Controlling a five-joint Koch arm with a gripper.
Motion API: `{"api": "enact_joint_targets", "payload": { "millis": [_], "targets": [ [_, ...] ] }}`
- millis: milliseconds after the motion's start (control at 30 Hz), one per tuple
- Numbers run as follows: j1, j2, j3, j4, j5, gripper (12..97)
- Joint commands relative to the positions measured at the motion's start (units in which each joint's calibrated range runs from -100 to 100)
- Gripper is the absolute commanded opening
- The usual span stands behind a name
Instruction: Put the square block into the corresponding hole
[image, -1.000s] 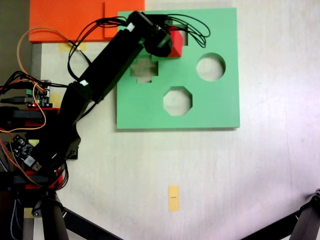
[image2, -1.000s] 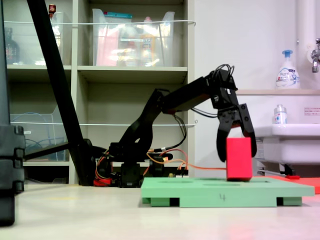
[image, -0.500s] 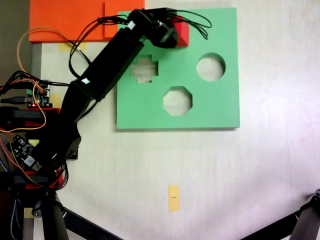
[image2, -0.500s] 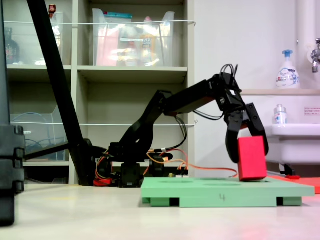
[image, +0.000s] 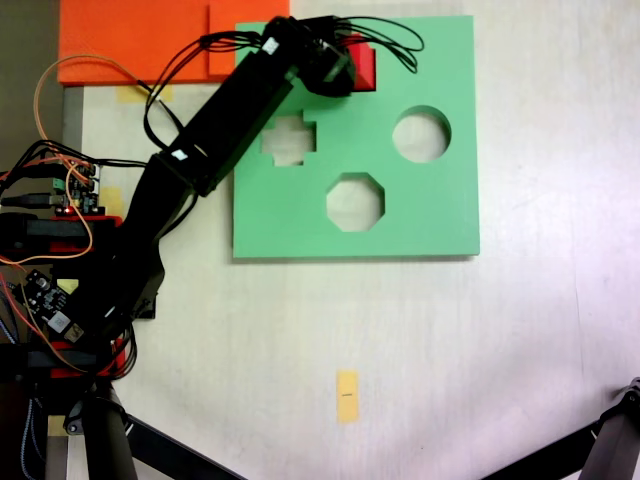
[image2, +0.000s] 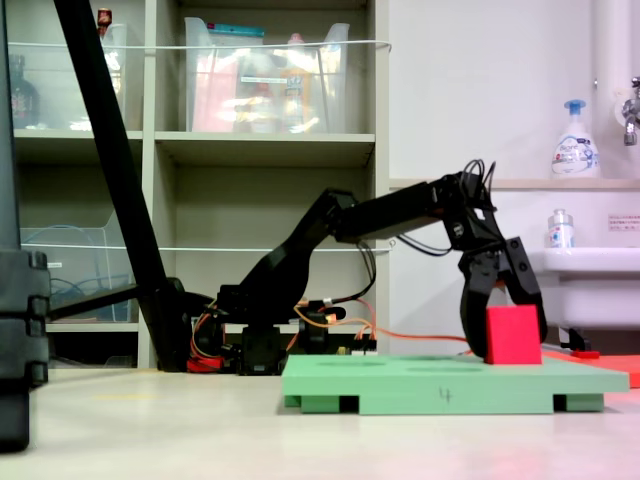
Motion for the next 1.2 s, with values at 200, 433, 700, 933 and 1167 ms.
{"api": "enact_joint_targets", "payload": {
  "millis": [200, 433, 700, 933, 1167],
  "targets": [
    [-0.44, 2.71, 2.9, 3.78, -0.98, 57.1],
    [-0.83, -2.87, 4.1, 1.66, -3.52, 75.4],
    [-2.0, -28.57, 4.2, -11.24, -6.54, 75.5],
    [-6.64, -49.52, 4.2, -16.35, -19.93, 79.6],
    [-17.97, -62.93, 4.0, -16.35, -40.39, 65.8]
  ]
}}
